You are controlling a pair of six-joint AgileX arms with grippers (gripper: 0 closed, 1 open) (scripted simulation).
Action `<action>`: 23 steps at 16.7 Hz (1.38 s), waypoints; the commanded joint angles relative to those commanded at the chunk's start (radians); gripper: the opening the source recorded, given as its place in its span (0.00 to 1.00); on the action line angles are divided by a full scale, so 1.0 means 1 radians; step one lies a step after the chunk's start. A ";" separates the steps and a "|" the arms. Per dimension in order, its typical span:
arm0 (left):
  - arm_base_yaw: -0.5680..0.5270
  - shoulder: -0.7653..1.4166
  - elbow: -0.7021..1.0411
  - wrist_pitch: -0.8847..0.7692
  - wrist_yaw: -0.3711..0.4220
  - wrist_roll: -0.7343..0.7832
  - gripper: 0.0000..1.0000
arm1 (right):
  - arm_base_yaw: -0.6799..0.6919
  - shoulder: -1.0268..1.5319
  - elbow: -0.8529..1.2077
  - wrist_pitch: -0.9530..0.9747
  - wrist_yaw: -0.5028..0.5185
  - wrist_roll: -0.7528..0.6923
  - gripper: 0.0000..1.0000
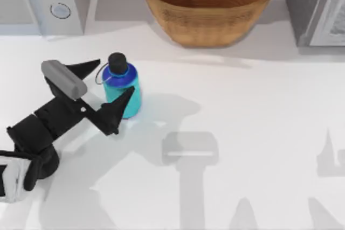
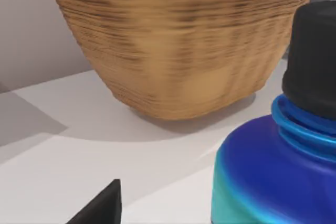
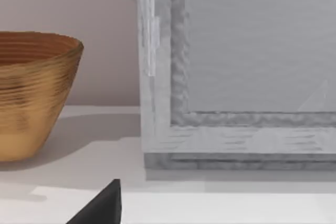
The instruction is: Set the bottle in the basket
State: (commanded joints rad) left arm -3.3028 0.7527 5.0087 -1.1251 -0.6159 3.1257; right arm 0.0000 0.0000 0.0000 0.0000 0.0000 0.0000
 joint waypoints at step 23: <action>-0.045 -0.020 -0.069 0.051 0.044 0.001 0.10 | 0.000 0.000 0.000 0.000 0.000 0.000 1.00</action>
State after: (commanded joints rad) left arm -3.3474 0.7331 4.9399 -1.0745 -0.5718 3.1271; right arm 0.0000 0.0000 0.0000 0.0000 0.0000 0.0000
